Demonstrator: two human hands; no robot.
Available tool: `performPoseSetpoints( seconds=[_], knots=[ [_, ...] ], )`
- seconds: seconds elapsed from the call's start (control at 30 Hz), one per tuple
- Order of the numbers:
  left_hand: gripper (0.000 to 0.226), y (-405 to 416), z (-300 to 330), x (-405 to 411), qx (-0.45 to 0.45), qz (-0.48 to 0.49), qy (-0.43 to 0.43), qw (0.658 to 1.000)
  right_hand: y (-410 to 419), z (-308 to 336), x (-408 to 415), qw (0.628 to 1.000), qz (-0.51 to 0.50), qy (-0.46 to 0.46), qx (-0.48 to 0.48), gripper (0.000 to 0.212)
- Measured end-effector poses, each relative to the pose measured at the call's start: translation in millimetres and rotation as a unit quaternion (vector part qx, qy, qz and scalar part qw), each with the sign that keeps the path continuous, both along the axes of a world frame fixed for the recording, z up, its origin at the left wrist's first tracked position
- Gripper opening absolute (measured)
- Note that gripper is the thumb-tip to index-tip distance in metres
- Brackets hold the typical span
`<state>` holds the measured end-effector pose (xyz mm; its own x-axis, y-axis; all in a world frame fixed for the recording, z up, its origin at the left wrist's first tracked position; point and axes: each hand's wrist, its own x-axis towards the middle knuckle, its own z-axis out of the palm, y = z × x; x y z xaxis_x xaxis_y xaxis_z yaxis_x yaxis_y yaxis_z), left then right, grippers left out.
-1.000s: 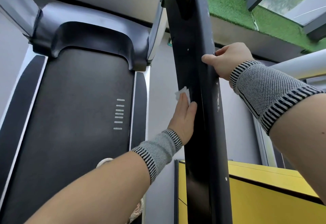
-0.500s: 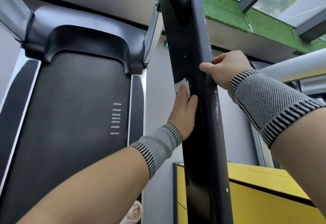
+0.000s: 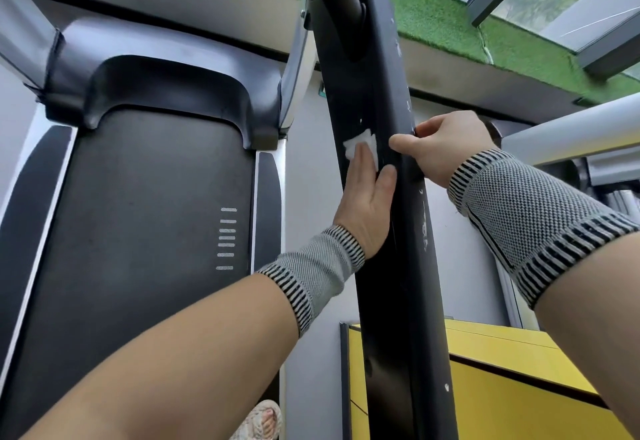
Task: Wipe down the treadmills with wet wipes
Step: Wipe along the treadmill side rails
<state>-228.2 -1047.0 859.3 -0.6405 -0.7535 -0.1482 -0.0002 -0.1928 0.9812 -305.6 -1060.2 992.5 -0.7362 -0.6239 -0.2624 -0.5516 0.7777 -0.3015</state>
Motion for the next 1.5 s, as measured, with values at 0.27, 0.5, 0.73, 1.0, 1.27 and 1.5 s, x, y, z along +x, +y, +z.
performPoseSetpoints(
  seconds=[0.27, 0.5, 0.73, 1.0, 1.27, 1.5],
  knots=[
    [0.076, 10.2, 2.5, 7.1, -0.01, -0.006, 0.013, 1.0, -9.5, -4.5, -15.0, 0.998, -0.013, -0.059, -0.019, 0.032],
    [0.073, -48.4, 12.5, -14.2, -0.01, 0.019, 0.014, 1.0, -30.1, -3.8, -25.5, 0.996, -0.022, -0.09, -0.018, 0.034],
    [0.061, -29.8, -21.5, -8.3, 0.052, -0.001, -0.038, 0.998, -30.1, -13.8, -34.3, 0.994, -0.028, -0.102, -0.027, 0.036],
    [0.061, -51.6, 6.8, -17.6, 0.005, 0.024, 0.012, 1.0, -30.3, -12.6, -36.3, 0.993, -0.026, -0.113, -0.031, 0.044],
    [0.064, -45.7, 11.8, -12.2, 0.006, 0.015, 0.015, 1.0, -29.1, -13.8, -34.5, 0.993, -0.03, -0.11, -0.041, 0.043],
    [0.059, -32.8, -20.9, -6.3, 0.041, -0.01, -0.033, 0.999, -28.1, -13.2, -31.1, 0.994, -0.022, -0.102, -0.033, 0.031]
  ],
)
